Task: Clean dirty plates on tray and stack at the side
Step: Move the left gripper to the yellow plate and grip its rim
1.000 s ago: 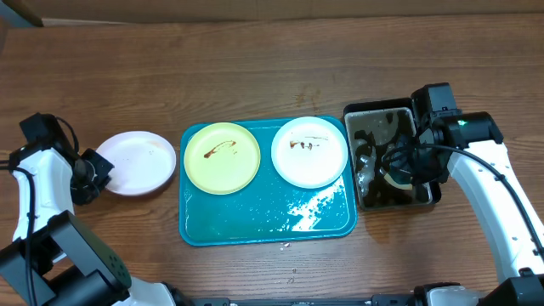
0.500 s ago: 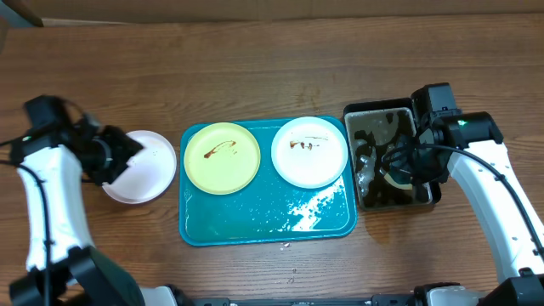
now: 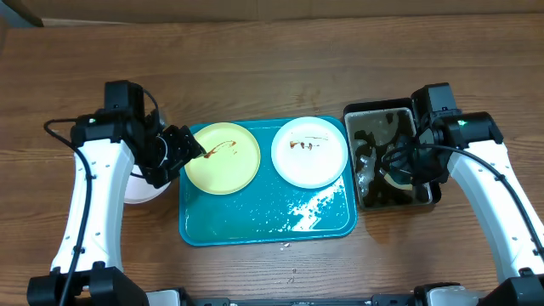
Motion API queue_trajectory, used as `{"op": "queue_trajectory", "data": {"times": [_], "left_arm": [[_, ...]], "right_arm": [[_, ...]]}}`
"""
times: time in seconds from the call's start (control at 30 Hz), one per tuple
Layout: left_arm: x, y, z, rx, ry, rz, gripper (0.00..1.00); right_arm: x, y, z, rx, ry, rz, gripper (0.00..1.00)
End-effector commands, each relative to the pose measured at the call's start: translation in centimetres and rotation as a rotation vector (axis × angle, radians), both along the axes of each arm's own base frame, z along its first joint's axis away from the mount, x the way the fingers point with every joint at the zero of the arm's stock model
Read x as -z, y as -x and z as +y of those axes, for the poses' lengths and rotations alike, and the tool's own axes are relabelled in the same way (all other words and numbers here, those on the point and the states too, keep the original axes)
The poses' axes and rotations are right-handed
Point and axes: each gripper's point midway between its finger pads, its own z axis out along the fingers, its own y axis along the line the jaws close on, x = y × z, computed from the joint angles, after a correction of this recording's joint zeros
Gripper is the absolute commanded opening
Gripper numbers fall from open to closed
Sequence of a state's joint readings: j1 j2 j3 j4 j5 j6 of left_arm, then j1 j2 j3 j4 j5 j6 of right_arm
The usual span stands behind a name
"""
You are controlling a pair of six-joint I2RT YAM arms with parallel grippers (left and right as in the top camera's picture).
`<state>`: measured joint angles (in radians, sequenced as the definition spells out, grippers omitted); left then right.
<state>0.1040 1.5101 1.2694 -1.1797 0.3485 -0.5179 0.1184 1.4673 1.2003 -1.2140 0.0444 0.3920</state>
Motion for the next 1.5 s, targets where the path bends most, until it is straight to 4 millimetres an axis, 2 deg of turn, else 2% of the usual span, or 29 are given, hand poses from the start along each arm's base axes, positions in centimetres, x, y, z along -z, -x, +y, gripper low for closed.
{"op": "queue_trajectory", "data": {"times": [0.0,0.2,0.3,0.4,0.53,0.77,0.93,1.07,1.2,1.3,1.47], "left_arm": [[1.6,1.1,0.3,-0.15,-0.062,0.105,0.76],[5.9,4.3,-2.2,-0.165,-0.118,0.229,0.8],[7.8,5.1,-2.9,-0.182,-0.127,0.246,0.8],[9.2,4.6,-3.4,-0.194,-0.116,0.208,0.8],[10.6,4.1,-2.9,-0.239,-0.137,0.175,0.8],[11.7,3.0,-2.5,-0.272,-0.148,0.109,0.81],[12.2,3.6,-2.0,-0.276,-0.178,0.12,0.77],[13.0,4.3,-1.9,-0.273,-0.183,0.132,0.71],[14.0,4.7,-1.9,-0.274,-0.179,0.126,0.62],[14.3,5.0,-1.8,-0.273,-0.181,0.132,0.44],[14.4,5.3,-1.9,-0.27,-0.177,0.145,0.24]], "right_arm": [[-0.4,0.0,-0.2,0.0,0.005,-0.018,0.04],[-0.4,0.1,-0.2,0.0,0.006,-0.015,0.04],[-0.4,0.1,-0.2,0.0,0.006,-0.015,0.04],[-0.4,0.1,-0.2,0.0,0.006,-0.015,0.04],[-0.3,0.2,-0.2,0.0,0.006,-0.012,0.04],[-0.3,0.3,-0.2,0.0,0.007,-0.007,0.04],[-0.3,0.3,-0.2,0.0,0.006,-0.006,0.04],[-0.3,0.3,-0.2,0.0,0.006,-0.006,0.04],[-0.3,0.4,-0.2,0.0,0.007,-0.003,0.04],[-0.3,0.5,-0.2,0.0,0.007,0.001,0.04],[-0.3,0.6,-0.3,0.0,0.008,0.005,0.04]]}}
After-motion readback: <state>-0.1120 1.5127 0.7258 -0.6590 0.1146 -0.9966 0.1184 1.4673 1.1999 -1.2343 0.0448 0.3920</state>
